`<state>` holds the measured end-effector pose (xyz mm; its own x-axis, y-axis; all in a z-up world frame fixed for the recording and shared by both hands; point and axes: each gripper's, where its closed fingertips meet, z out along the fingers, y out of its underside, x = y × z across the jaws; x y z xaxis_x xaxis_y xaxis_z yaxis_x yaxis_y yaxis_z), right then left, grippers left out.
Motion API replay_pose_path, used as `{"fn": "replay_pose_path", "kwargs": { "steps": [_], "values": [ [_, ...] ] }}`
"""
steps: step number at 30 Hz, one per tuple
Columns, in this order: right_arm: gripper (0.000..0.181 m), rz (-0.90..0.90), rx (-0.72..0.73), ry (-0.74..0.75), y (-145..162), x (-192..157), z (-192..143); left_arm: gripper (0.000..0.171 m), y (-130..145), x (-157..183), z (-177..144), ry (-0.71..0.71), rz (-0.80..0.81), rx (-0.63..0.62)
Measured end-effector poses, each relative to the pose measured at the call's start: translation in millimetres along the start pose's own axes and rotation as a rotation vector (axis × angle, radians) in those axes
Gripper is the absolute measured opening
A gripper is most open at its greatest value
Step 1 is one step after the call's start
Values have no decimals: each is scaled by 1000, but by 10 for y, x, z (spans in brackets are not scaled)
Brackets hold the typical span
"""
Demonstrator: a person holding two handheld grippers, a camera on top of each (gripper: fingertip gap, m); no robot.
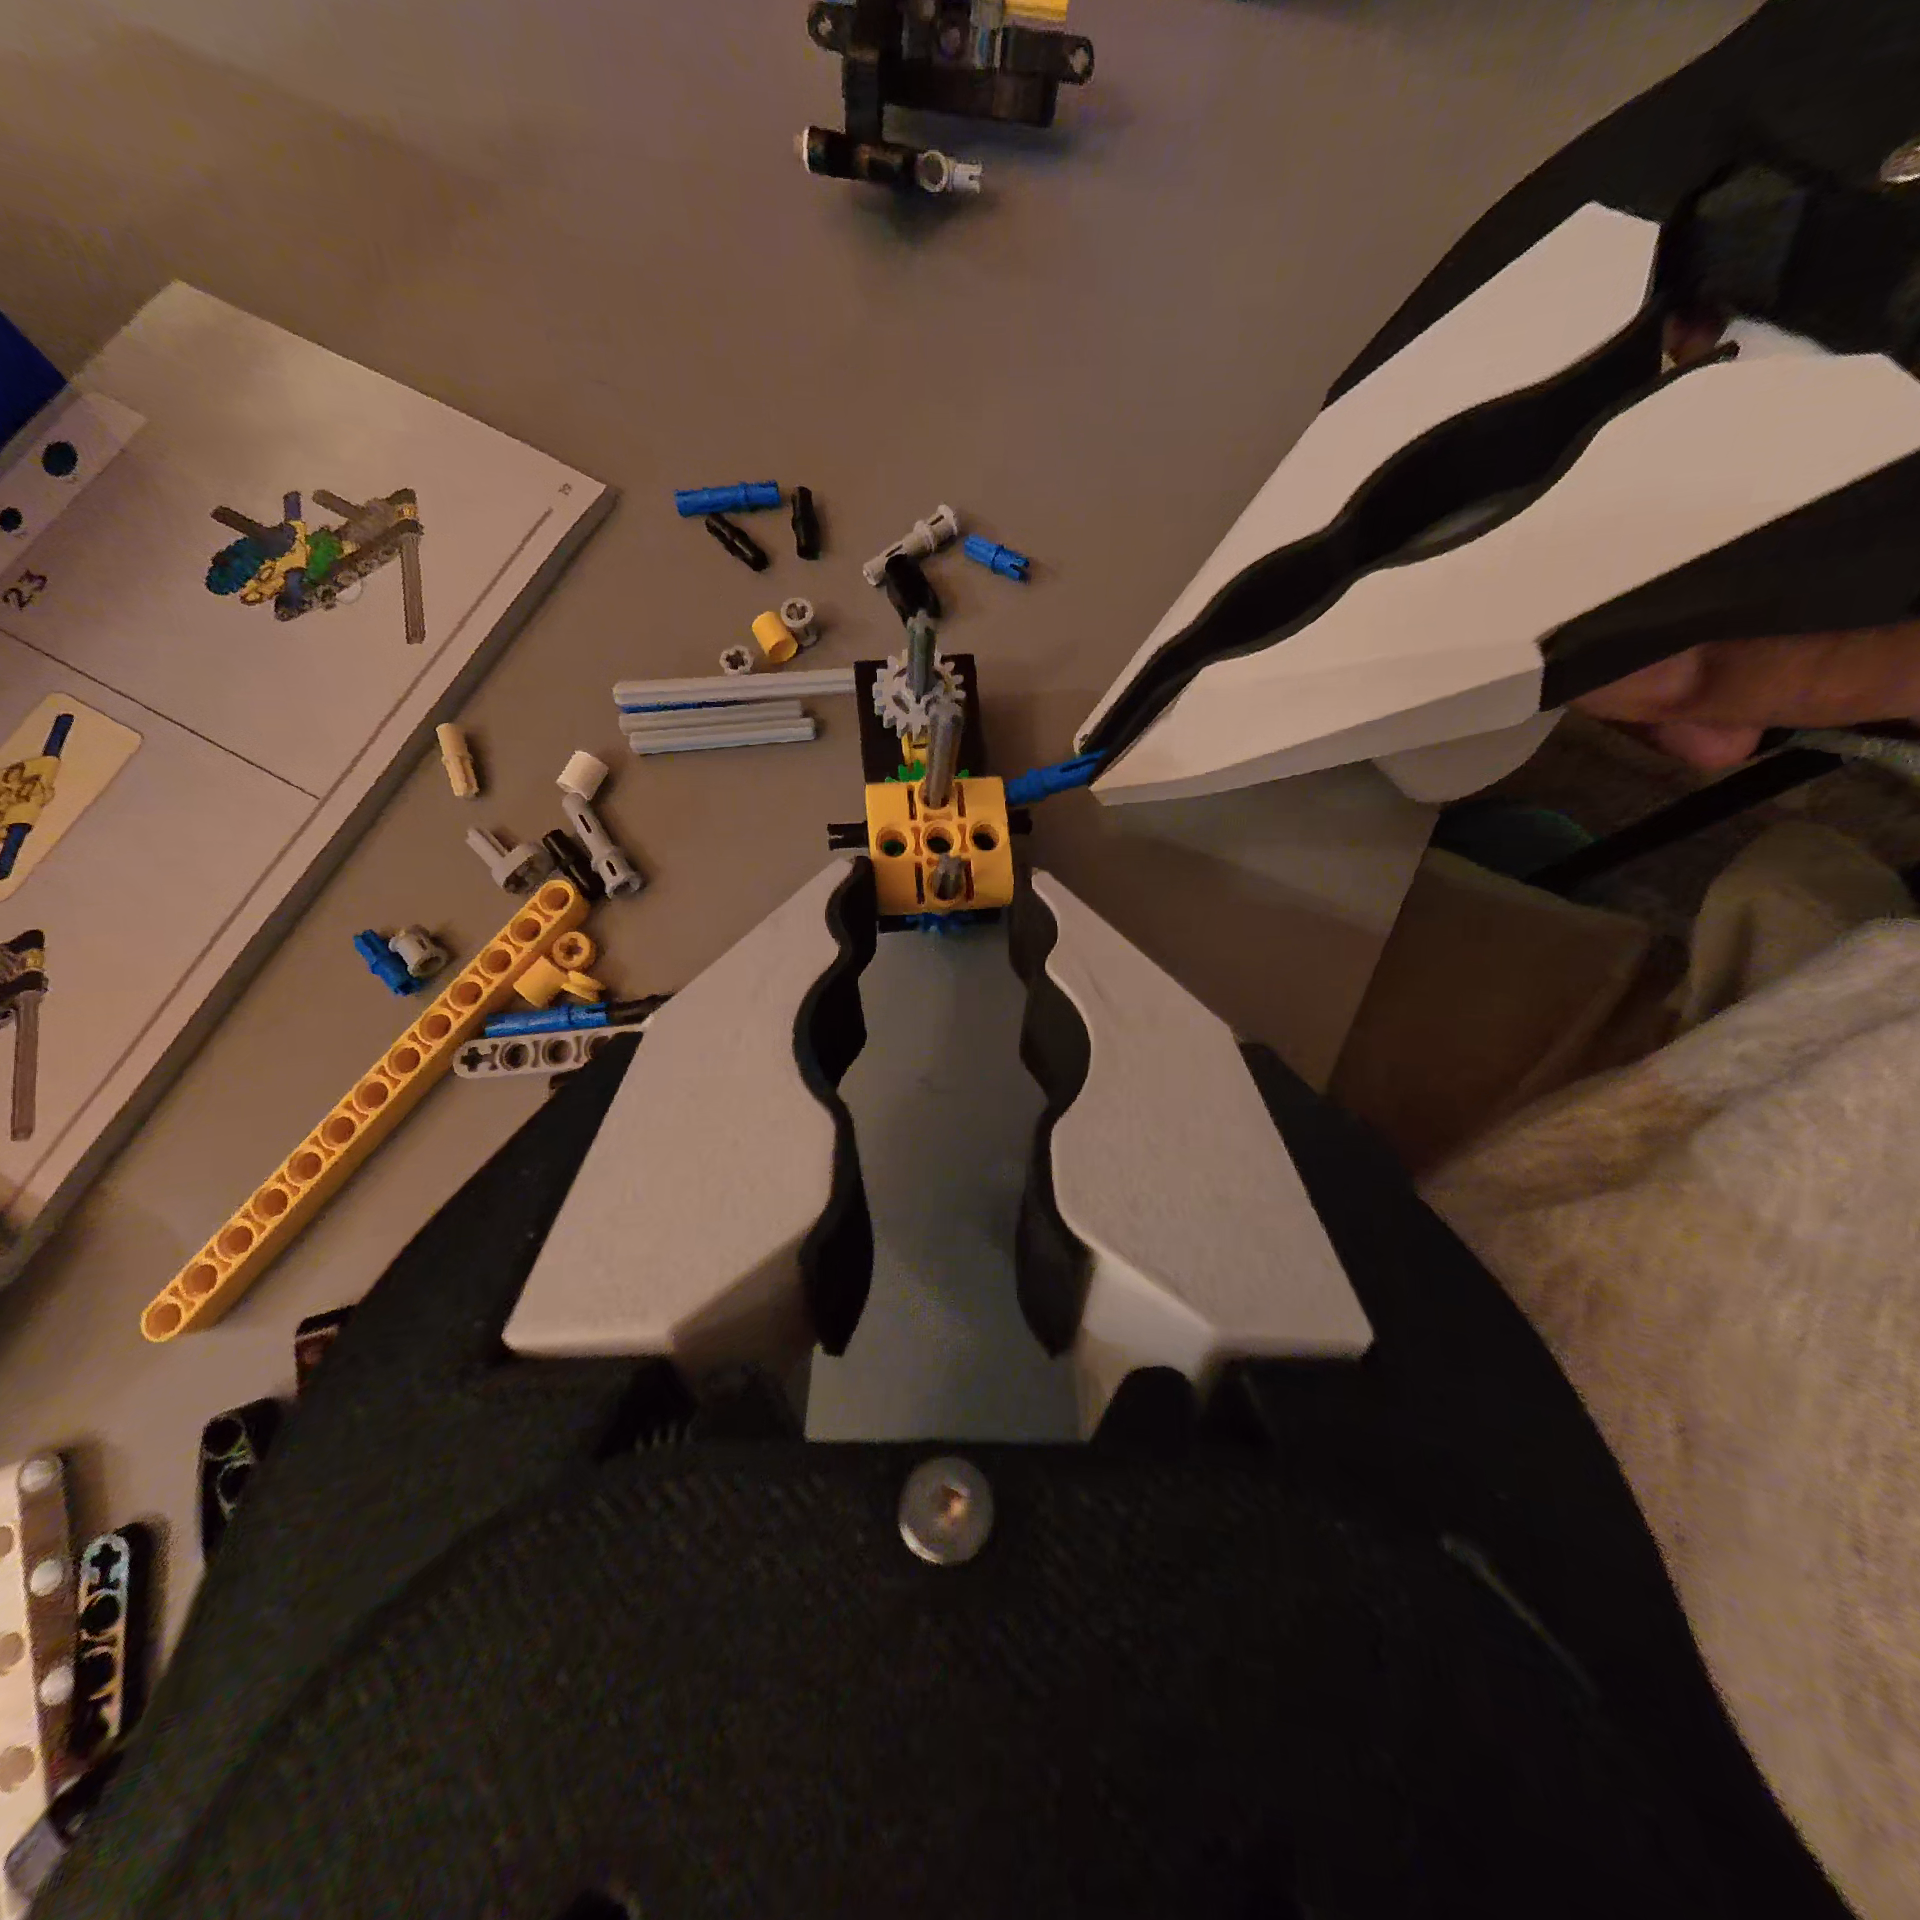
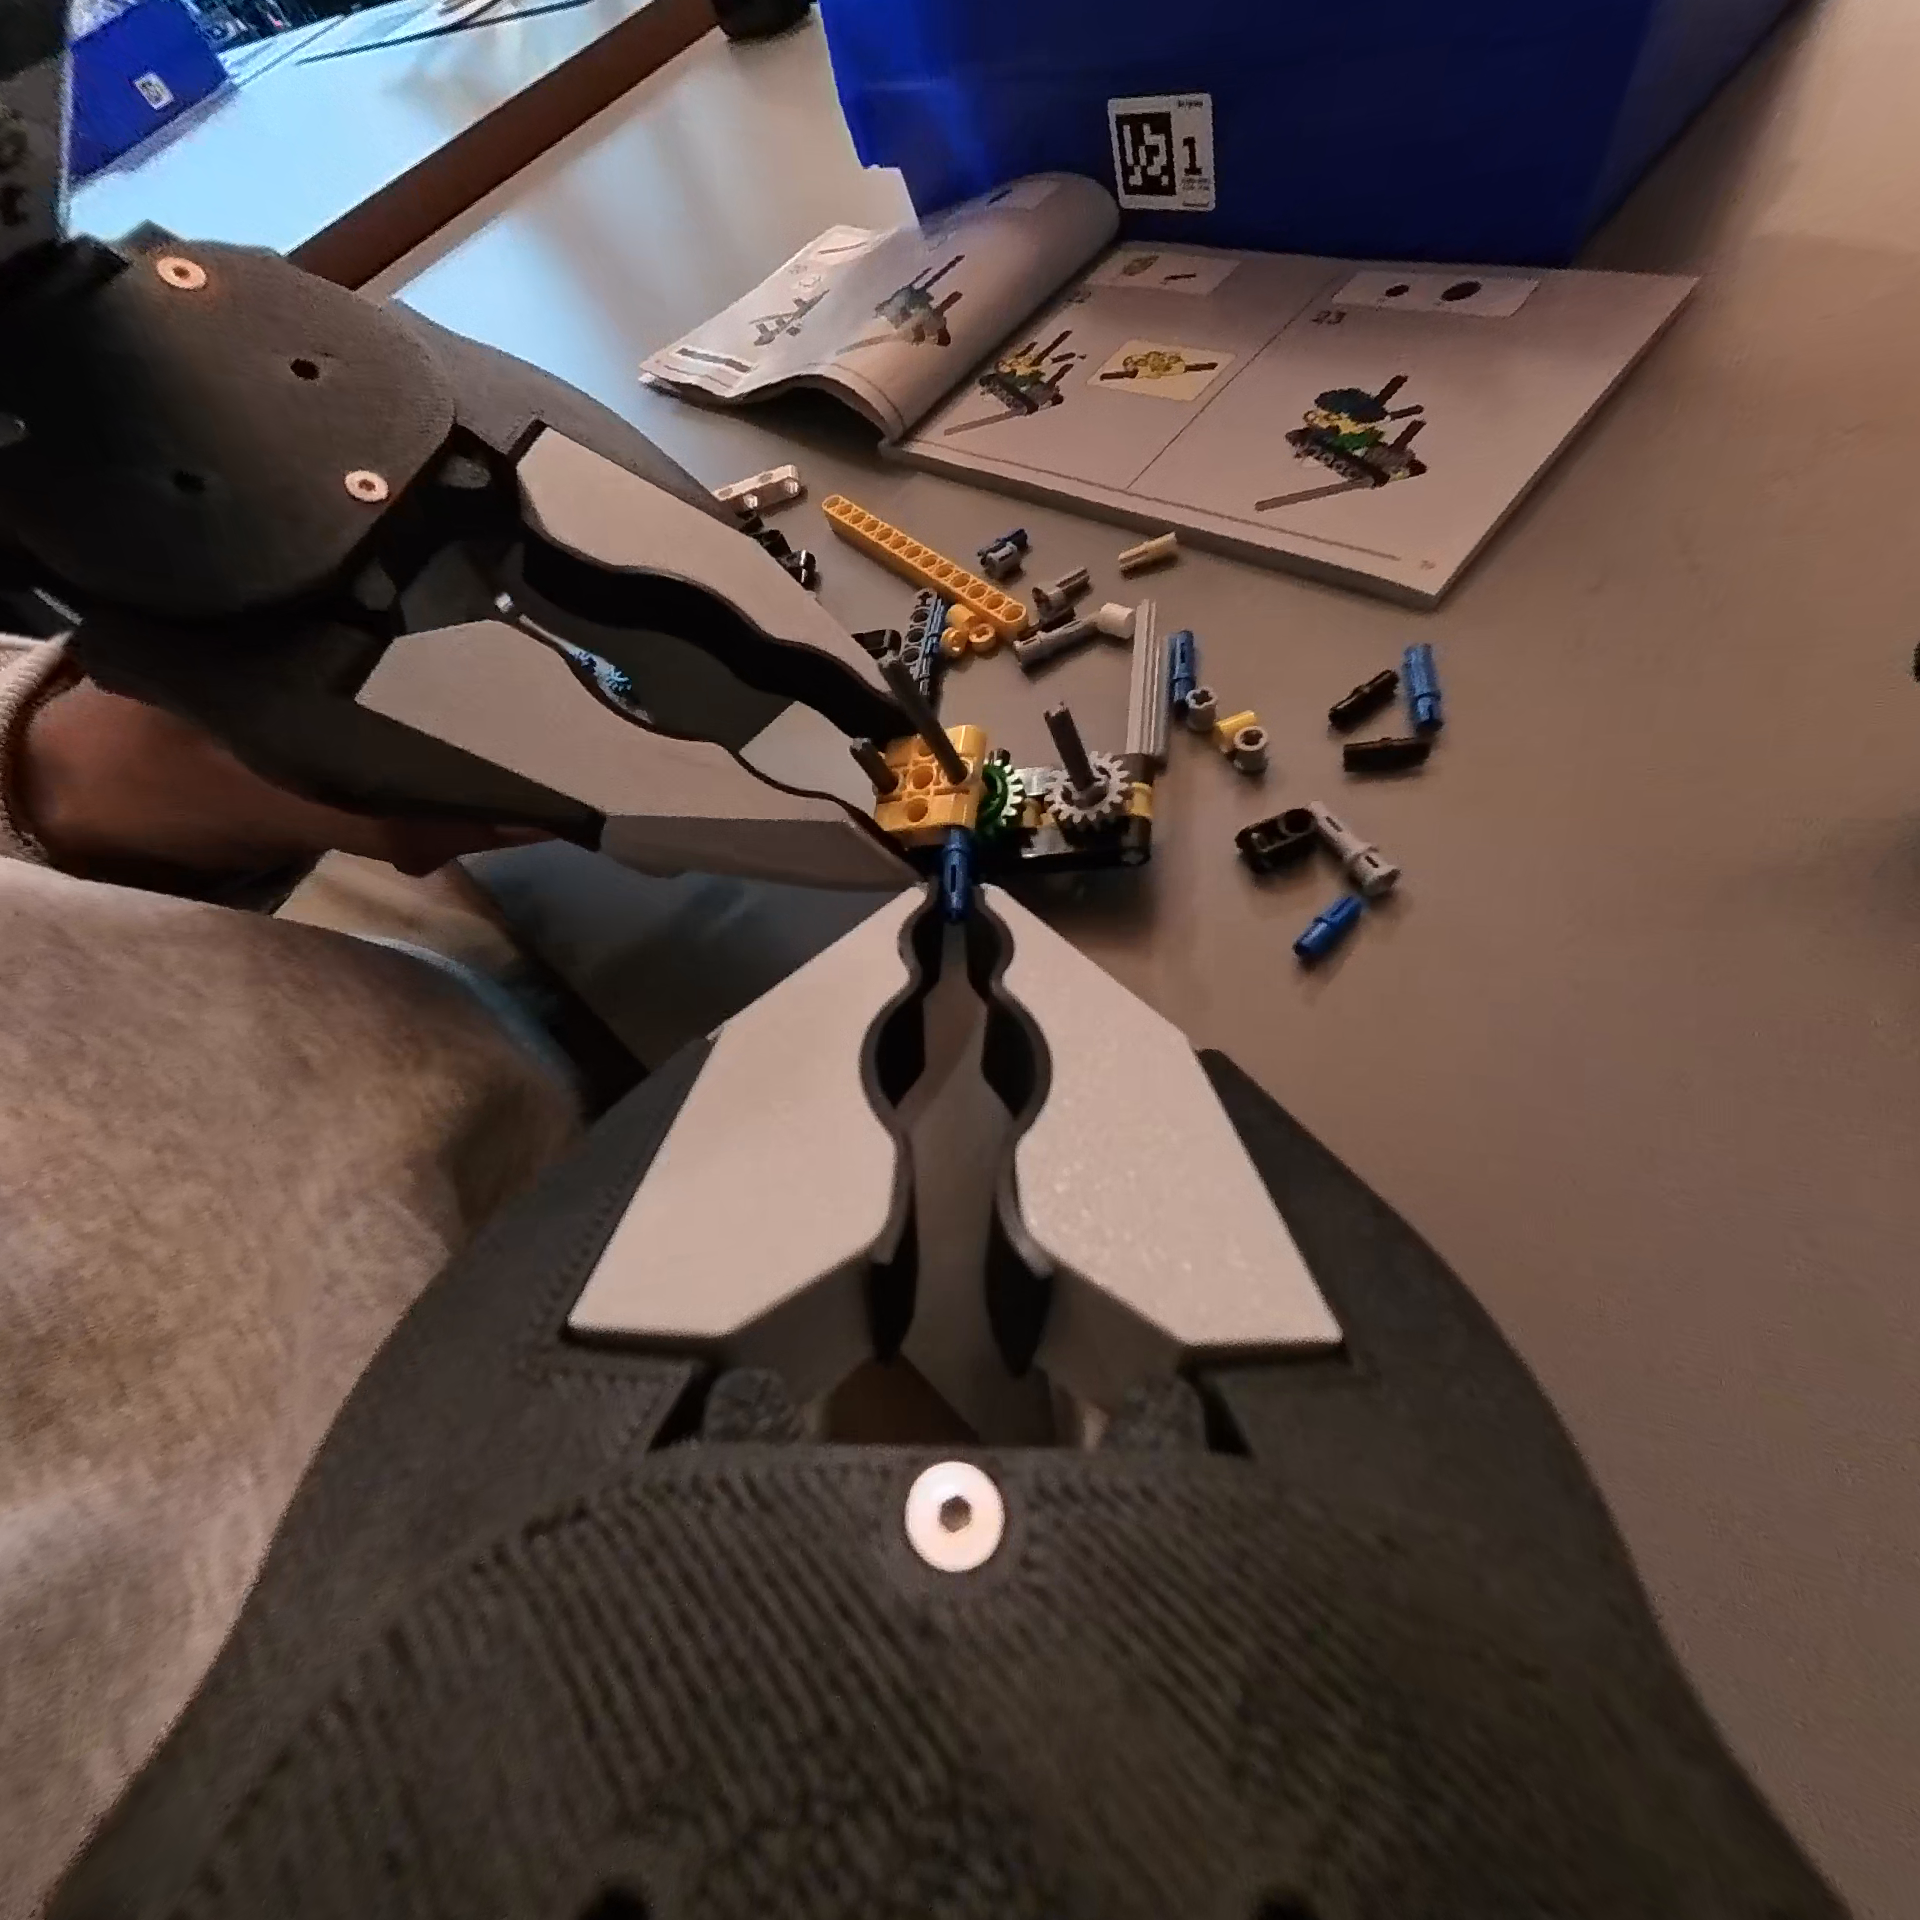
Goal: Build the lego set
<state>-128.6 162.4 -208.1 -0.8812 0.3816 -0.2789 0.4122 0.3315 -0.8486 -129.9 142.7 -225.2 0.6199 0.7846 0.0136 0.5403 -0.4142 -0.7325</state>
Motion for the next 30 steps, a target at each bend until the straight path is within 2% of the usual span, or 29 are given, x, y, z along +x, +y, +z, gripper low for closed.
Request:
{"fn": "replay_pose_path", "kwargs": {
  "steps": [9, 16, 20, 30],
  "values": [
    [2, 2, 11, 8, -2, 13, 22, 25, -9, -15, 4, 23, -64, 1],
    [3, -55, 22, 64, -27, 32, 31, 27, -39, -20, 4, 64, -184, 27],
    [3, -53, 27, 60, -33, 34, 26, 27, -34, -22, 7, 42, -150, 16],
    [3, -208, -8, 101, -20, 14, 19, 26, 6, -34, 5, -67, 6, -60]
  ]
}}
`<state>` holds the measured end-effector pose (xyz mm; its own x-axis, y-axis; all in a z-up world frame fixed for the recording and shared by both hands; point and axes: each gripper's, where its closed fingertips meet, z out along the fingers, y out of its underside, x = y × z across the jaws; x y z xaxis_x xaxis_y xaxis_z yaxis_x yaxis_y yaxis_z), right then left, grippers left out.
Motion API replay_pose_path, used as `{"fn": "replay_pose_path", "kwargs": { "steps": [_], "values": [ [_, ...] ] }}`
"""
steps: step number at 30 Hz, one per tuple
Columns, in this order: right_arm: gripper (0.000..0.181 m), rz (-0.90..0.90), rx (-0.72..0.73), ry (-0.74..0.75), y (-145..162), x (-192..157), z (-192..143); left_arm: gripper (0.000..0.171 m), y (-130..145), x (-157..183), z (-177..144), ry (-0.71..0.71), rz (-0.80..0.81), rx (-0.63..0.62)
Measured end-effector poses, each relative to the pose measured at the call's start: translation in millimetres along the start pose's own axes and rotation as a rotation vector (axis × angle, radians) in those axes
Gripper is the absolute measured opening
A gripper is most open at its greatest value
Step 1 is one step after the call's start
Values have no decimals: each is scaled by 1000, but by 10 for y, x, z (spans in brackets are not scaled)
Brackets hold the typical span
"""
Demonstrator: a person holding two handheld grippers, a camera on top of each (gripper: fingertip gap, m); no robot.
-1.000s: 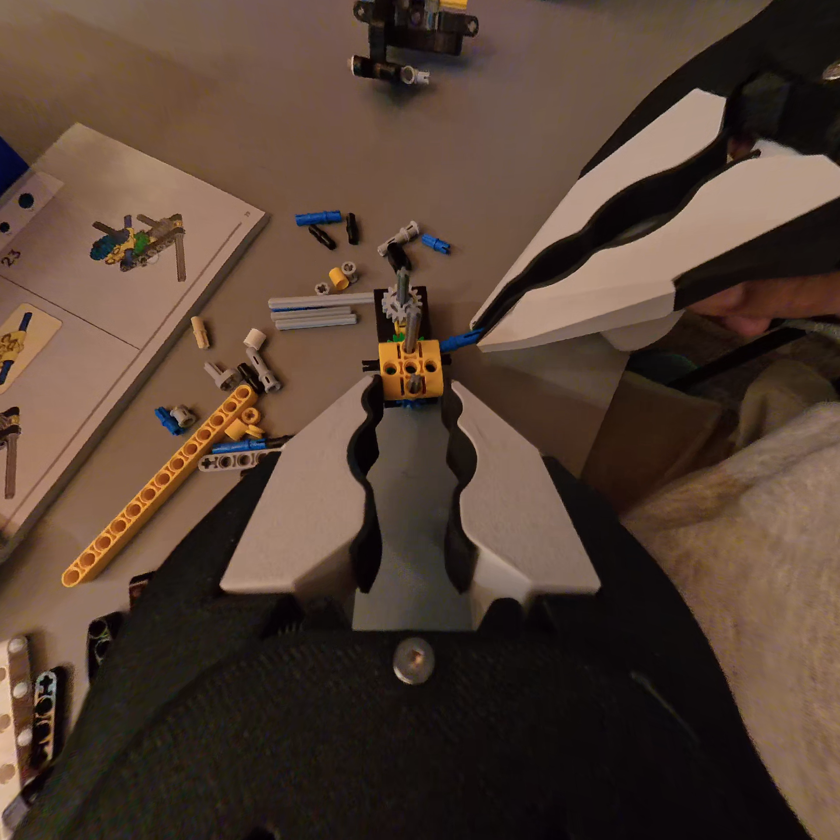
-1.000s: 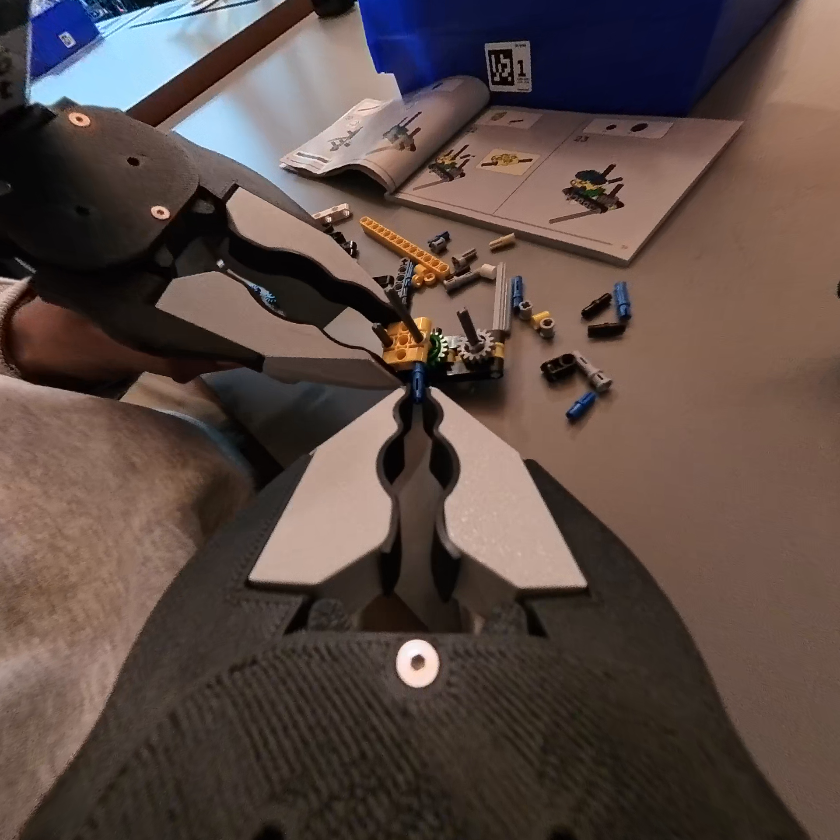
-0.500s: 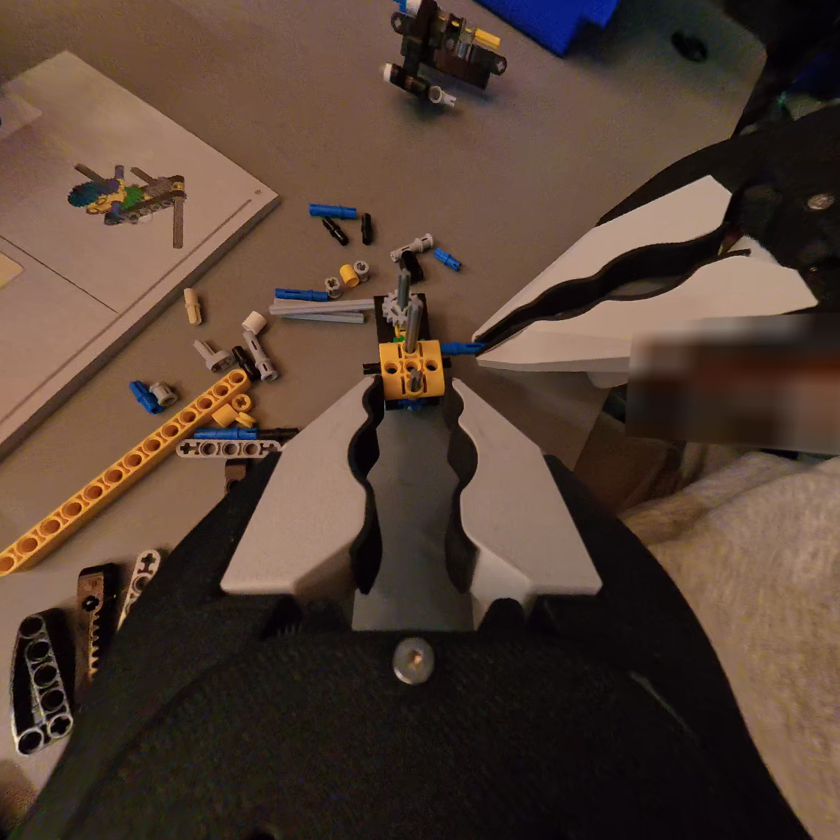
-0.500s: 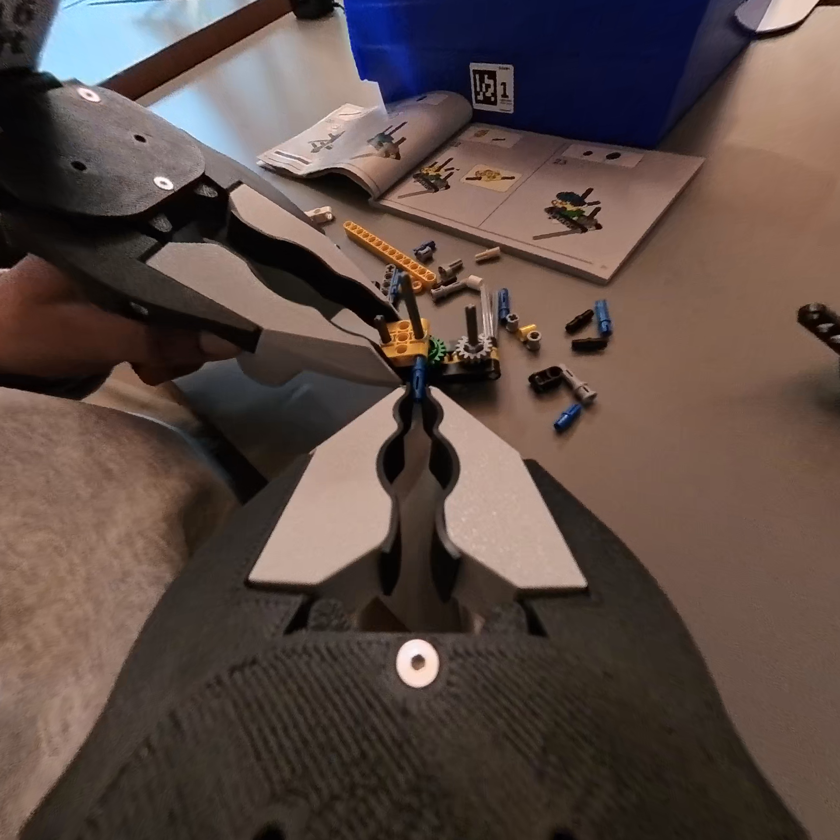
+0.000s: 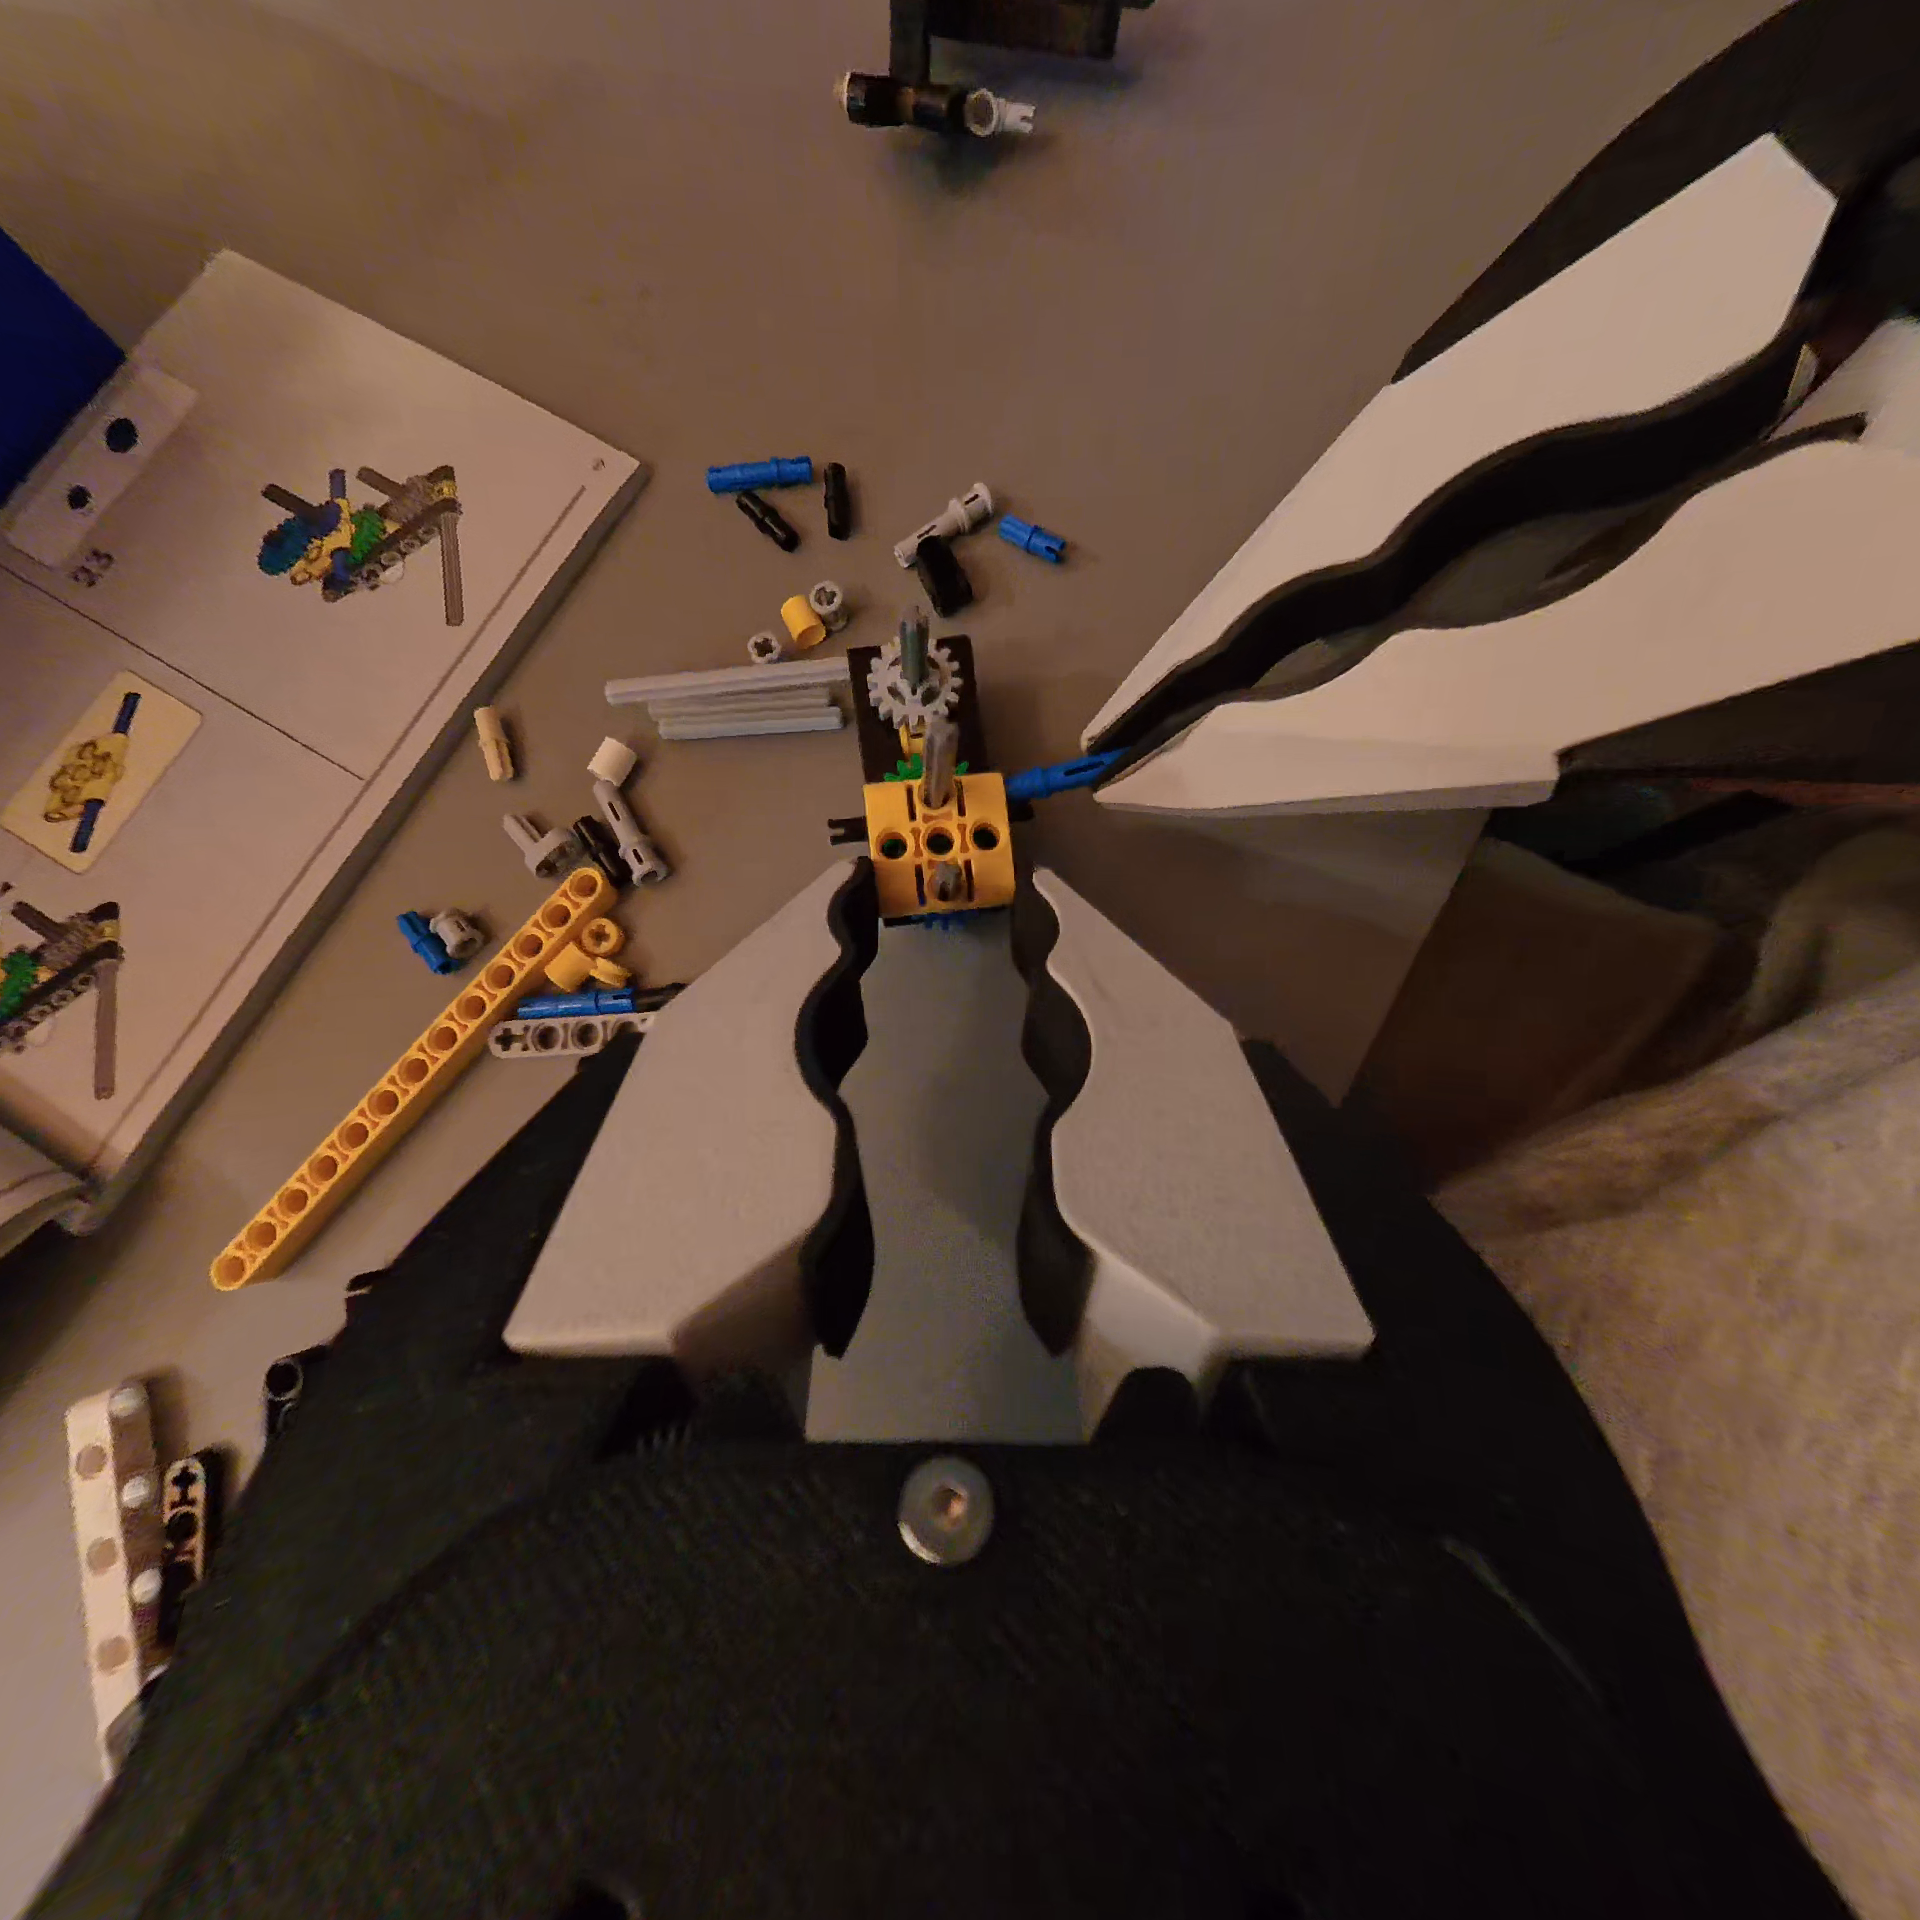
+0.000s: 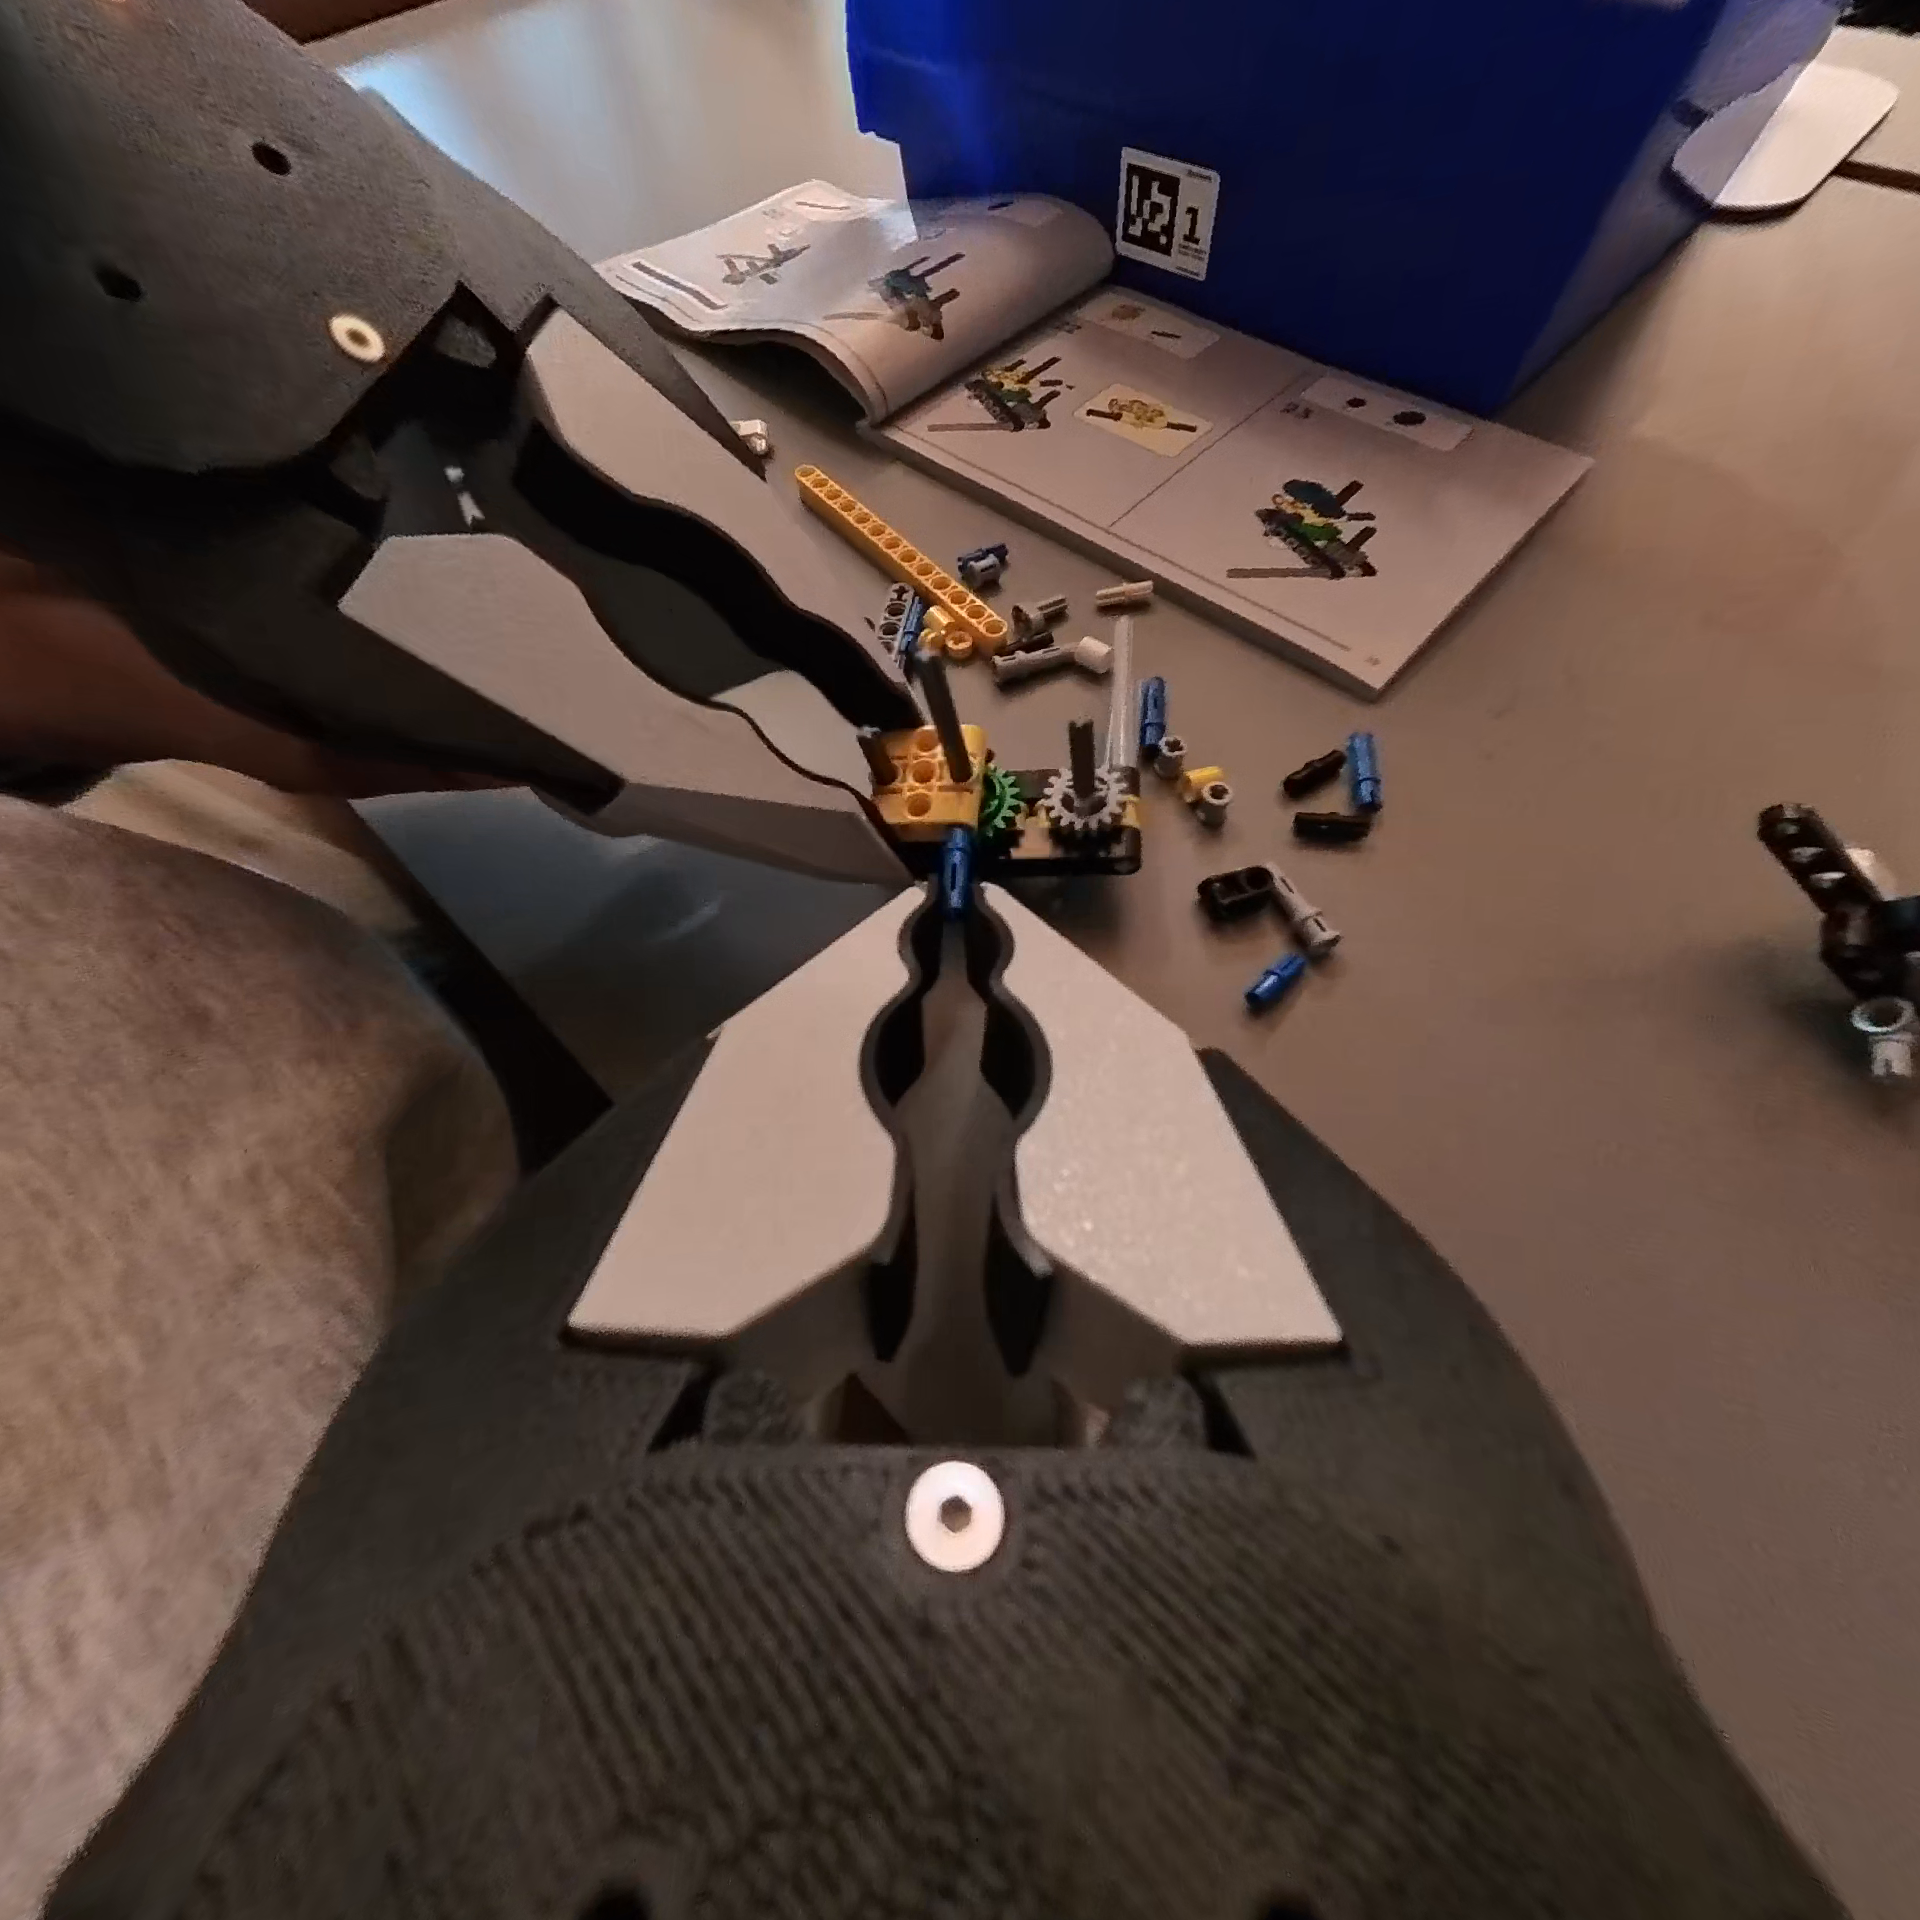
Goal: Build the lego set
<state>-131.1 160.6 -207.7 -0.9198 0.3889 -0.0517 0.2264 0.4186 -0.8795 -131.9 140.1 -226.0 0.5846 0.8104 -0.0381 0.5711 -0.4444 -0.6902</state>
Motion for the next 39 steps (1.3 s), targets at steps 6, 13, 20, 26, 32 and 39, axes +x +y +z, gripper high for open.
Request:
{"fn": "replay_pose_path", "kwargs": {
  "steps": [6, 13, 20, 26, 32, 39],
  "values": [
    [2, 98, 16, -53, 11, -1, 6, 25, -5, 10, -4, 61, -68, 11],
    [3, -36, 7, 11, 16, 9, 44, 26, -11, -1, -8, 84, -108, -4],
    [3, -56, 8, 32, 5, 16, 36, 27, -10, 0, -9, 91, -110, -2],
    [3, 63, 26, -20, -1, 17, 3, 27, -61, 16, -35, 126, -148, 33],
    [3, 94, 18, -40, 29, 5, 1, 34, -73, 39, -34, 131, -137, 68],
    [3, 91, 15, -30, 31, 8, 3, 33, -62, -18, -24, 115, -153, 103]
  ]
}}
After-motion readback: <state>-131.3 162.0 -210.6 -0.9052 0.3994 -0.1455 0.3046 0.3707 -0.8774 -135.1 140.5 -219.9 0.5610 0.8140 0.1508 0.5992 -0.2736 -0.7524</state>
